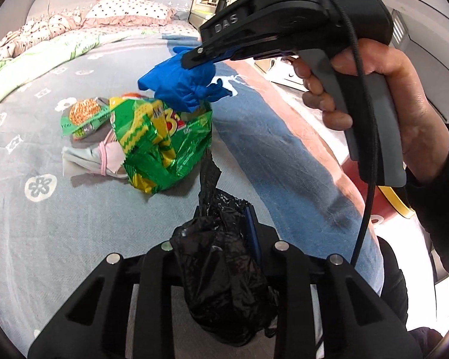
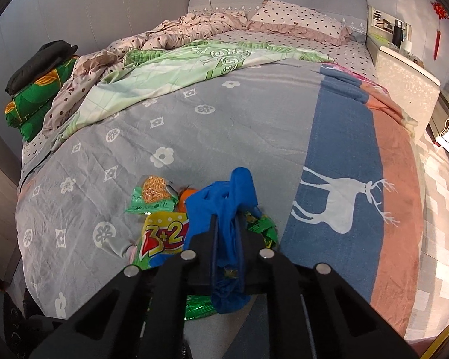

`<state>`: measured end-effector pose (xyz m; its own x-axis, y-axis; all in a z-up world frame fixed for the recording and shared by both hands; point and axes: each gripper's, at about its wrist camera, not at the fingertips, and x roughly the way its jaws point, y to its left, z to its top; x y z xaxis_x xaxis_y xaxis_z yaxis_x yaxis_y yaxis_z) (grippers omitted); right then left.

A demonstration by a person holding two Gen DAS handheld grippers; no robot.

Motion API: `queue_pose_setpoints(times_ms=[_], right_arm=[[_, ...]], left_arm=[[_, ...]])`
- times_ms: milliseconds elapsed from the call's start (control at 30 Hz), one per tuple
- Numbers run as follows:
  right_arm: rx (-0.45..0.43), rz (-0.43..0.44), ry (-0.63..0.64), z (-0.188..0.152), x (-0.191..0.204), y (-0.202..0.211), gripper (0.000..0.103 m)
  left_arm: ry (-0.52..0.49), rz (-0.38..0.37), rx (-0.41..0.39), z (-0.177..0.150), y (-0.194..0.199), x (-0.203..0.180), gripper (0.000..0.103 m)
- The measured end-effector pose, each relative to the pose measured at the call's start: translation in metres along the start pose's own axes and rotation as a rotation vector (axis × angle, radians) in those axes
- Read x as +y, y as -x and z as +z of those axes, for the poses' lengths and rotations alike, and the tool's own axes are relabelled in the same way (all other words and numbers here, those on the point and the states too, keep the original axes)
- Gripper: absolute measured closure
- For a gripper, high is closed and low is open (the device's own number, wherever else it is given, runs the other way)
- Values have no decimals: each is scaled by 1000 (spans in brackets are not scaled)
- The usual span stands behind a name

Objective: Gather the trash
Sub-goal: 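Lift the black bag and blue glove and carry them over the yellow bin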

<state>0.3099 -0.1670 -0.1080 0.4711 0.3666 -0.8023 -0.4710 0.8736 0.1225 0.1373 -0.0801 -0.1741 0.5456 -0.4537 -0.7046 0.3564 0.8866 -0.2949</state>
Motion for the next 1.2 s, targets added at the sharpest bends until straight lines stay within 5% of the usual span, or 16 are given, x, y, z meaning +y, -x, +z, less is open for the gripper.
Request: queue_pose_setpoints(times_ms=[733, 1200], right_arm=[[-244, -27, -109, -17, -30, 143, 94], [-389, -113, -165, -52, -68, 242, 94]], left_arm=[[-2, 86, -164, 45, 73, -2, 77], [-100, 88, -280, 100, 115, -67, 77]])
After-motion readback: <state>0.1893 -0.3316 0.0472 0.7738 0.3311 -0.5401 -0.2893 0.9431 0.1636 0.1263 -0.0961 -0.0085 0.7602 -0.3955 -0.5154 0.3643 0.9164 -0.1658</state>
